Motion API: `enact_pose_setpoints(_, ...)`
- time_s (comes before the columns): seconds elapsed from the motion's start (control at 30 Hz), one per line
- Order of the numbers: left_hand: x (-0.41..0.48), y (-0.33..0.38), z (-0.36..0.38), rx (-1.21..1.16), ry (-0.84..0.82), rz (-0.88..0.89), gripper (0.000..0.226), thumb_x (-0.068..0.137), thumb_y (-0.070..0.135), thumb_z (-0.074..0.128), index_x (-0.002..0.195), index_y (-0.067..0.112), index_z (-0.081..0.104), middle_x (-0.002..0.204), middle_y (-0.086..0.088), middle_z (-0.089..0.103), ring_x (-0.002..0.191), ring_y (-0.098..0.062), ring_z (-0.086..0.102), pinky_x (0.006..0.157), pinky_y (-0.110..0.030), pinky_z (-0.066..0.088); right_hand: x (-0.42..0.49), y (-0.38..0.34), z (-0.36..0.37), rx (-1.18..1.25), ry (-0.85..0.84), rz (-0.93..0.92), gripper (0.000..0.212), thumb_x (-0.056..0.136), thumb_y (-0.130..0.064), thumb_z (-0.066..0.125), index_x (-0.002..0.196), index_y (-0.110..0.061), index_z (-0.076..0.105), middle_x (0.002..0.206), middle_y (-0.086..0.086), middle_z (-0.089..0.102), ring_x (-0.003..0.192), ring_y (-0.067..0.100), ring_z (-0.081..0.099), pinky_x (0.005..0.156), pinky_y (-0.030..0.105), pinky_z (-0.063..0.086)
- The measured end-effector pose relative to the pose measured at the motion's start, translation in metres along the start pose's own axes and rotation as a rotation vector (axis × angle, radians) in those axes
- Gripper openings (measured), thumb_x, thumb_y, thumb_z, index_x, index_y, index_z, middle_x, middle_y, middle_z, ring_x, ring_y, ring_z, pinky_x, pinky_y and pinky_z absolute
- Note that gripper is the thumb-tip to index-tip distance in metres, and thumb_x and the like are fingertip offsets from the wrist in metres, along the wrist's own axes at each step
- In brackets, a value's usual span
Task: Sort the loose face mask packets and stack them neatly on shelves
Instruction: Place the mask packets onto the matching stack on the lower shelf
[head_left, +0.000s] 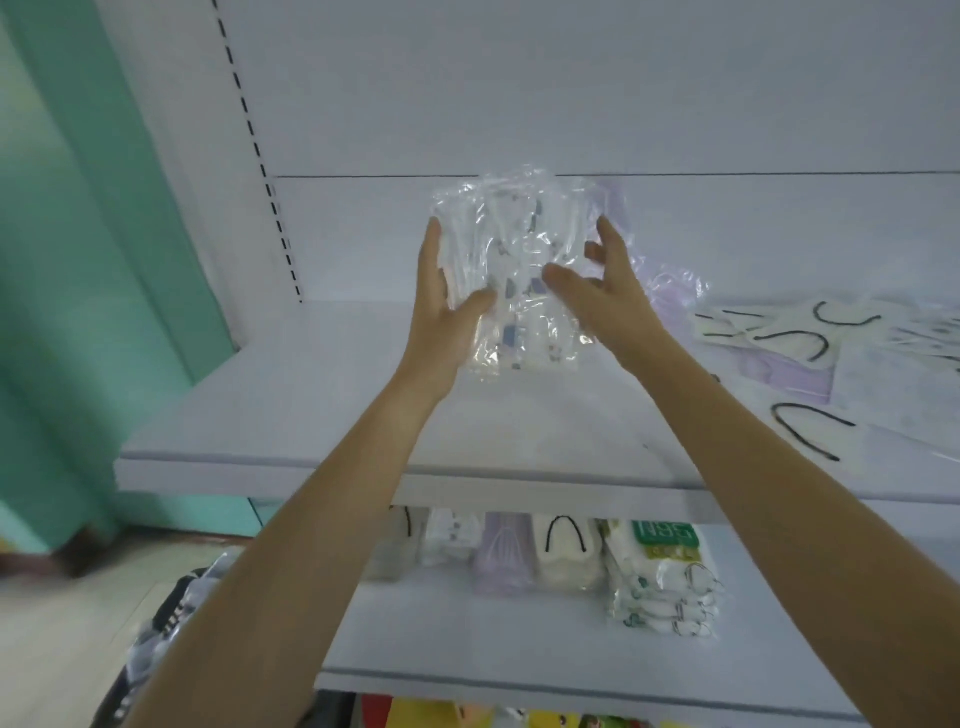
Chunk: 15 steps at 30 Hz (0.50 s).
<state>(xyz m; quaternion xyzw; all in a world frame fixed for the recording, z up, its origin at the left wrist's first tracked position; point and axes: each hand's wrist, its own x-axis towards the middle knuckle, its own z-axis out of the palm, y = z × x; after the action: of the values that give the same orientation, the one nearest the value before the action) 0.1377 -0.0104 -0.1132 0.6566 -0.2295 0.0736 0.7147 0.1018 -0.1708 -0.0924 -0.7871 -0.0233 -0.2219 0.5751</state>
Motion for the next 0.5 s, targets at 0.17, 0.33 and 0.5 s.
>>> enact_pose_setpoints(0.17, -0.051, 0.008, 0.003, -0.070, -0.100, -0.106, 0.066, 0.083, 0.008, 0.040, 0.144, 0.030, 0.028, 0.132, -0.001, 0.054, 0.109, -0.013, 0.061, 0.094, -0.034, 0.051, -0.051, 0.003, 0.009, -0.142, -0.046, -0.125, 0.070, 0.096, -0.026, 0.049, 0.150, -0.014, 0.006, 0.157, -0.003, 0.011, 0.143, 0.009, 0.014, 0.114, 0.022, 0.014)
enact_pose_setpoints(0.33, -0.120, 0.003, 0.008, -0.026, -0.185, -0.098, 0.075, 0.084, 0.014, 0.050, 0.148, 0.031, 0.014, 0.142, 0.002, 0.043, 0.122, -0.007, 0.052, 0.102, -0.029, 0.045, -0.115, 0.002, 0.008, -0.054, -0.156, -0.218, 0.063, 0.094, -0.003, 0.041, 0.148, -0.010, 0.008, 0.136, -0.023, 0.030, 0.115, -0.021, 0.037, 0.099, 0.007, 0.032)
enact_pose_setpoints(0.5, -0.209, -0.017, 0.009, 0.026, -0.267, -0.161, 0.082, 0.083, 0.007, 0.053, 0.146, 0.035, 0.009, 0.148, 0.012, 0.032, 0.134, -0.006, 0.037, 0.110, -0.038, 0.035, -0.192, 0.028, -0.004, -0.062, -0.275, -0.137, 0.072, 0.090, -0.007, 0.038, 0.150, -0.016, -0.002, 0.145, -0.012, 0.028, 0.097, -0.008, 0.052, 0.092, 0.009, 0.038)
